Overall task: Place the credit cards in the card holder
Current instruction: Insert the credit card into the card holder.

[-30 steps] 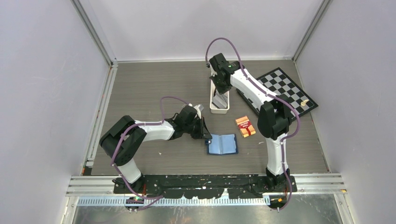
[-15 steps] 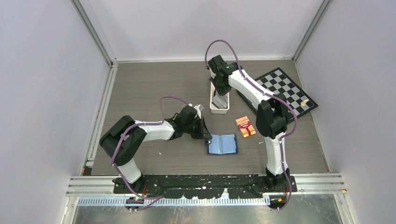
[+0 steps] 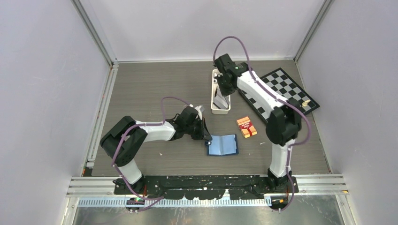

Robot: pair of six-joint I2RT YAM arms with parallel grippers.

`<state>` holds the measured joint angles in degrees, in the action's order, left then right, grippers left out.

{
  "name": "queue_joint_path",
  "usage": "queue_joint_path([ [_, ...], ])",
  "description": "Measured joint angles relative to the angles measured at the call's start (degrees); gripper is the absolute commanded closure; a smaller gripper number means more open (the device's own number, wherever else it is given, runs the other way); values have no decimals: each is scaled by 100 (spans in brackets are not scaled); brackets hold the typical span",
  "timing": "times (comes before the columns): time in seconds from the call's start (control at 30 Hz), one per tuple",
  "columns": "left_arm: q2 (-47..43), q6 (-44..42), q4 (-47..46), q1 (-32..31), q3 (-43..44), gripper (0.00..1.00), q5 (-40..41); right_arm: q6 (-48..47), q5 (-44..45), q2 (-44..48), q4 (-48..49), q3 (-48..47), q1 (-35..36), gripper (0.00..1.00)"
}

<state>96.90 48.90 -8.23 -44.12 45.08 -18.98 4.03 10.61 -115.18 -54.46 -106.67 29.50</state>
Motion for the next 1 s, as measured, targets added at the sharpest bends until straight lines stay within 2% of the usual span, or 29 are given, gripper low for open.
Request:
queue_joint_path([
  [0.13, 24, -55, 35, 7, 0, 100, 11, 568, -348, 1228, 216, 1001, 0, 100],
  [0.23, 28, -140, 76, 39, 0, 100, 17, 1108, -863, 2376, 645, 2087, 2, 100],
  [0.4, 22, -234, 94, 114, -85, 100, 26, 2015, -1915, 3589, 1541, 3993, 31, 100],
  [0.5, -31, -297, 101, 160, -186, 100, 44, 2592, -2520, 3847, 2131, 5152, 59, 100],
  [0.67, -131, -334, 98, 238, -323, 100, 55, 3303, -3171, 3985, 2743, 6306, 120, 100],
  [0.8, -144, -339, 98, 258, -343, 100, 50, 3698, -3462, 4009, 3342, 6760, 205, 99],
  [1.0, -162, -363, 87, 262, -376, 100, 55, 3873, -3600, 4009, 3705, 6940, 271, 100],
])
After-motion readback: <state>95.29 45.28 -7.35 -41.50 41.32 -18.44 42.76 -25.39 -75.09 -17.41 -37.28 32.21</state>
